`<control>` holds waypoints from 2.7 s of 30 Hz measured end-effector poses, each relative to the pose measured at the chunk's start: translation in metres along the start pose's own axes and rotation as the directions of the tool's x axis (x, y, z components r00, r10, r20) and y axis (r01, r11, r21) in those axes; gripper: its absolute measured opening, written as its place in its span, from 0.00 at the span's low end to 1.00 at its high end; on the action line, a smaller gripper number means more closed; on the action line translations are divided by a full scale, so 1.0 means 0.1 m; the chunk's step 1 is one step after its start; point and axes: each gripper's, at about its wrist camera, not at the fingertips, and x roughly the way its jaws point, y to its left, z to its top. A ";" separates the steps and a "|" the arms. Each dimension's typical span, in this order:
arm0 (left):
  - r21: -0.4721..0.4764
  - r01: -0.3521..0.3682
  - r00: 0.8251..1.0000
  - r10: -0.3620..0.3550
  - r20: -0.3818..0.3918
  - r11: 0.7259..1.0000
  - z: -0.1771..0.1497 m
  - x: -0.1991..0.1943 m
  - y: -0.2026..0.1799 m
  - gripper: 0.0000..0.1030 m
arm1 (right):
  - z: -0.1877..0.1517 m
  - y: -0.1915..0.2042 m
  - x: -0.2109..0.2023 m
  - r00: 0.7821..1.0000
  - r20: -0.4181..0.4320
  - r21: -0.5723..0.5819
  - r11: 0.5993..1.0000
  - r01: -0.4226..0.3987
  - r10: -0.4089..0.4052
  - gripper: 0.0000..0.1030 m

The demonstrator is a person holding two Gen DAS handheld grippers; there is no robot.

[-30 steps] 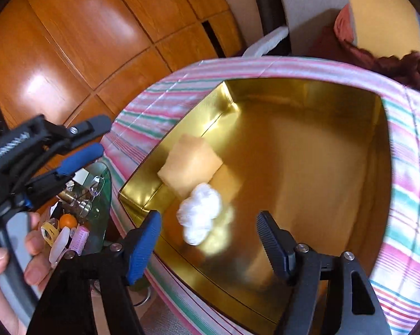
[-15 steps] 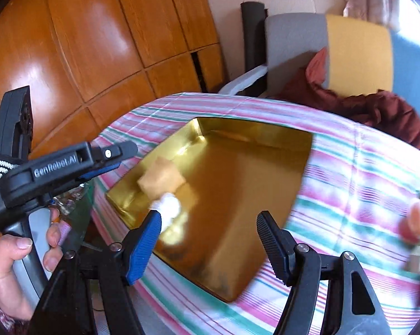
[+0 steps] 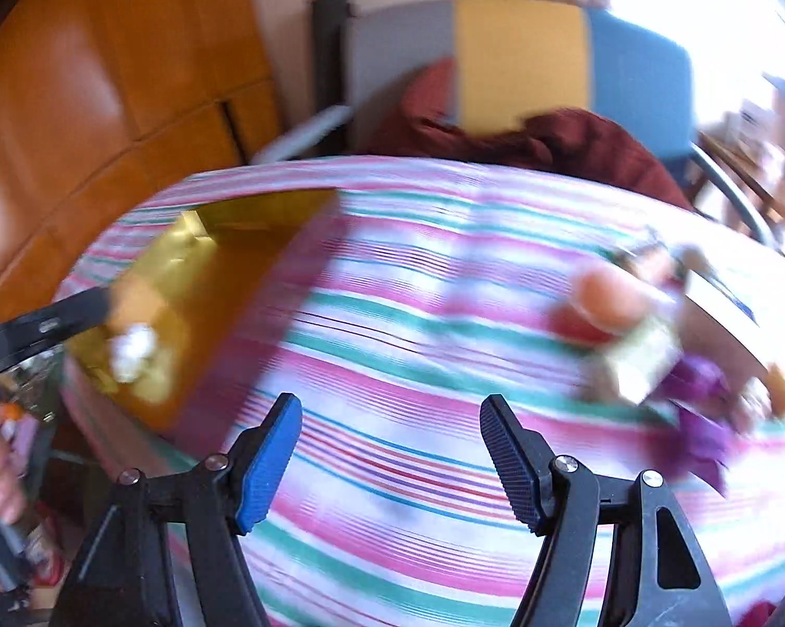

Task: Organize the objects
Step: 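Return both tools to the items and grasp a purple sachet with the right tool, then grasp the green-and-white small box with the left tool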

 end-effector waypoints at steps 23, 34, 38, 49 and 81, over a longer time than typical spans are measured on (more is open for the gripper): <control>0.149 0.163 0.975 -0.136 -0.177 0.975 -0.52 0.36 -0.86 0.59 | -0.09 -1.76 0.22 0.956 -0.218 0.132 0.964 0.230 -0.199 0.65; 0.214 0.165 0.962 -0.110 -0.250 0.963 -0.57 0.62 -1.11 0.59 | -0.14 -1.79 0.24 0.964 -0.242 0.197 0.967 0.163 -0.113 0.45; 0.230 0.175 0.953 -0.105 -0.285 0.957 -0.52 0.80 -1.23 0.59 | -0.15 -1.75 0.20 0.971 -0.226 0.208 0.970 0.129 -0.080 0.45; 0.436 0.215 0.949 -0.083 -0.304 0.874 -0.35 1.40 -2.00 0.67 | -0.18 -2.08 0.05 0.983 -0.176 0.386 0.916 0.110 -0.044 0.45; 0.532 0.124 0.983 -0.032 -0.179 0.838 -0.49 2.11 -2.02 0.32 | -0.19 -2.36 -0.05 0.996 -0.086 0.527 0.849 0.033 0.015 0.45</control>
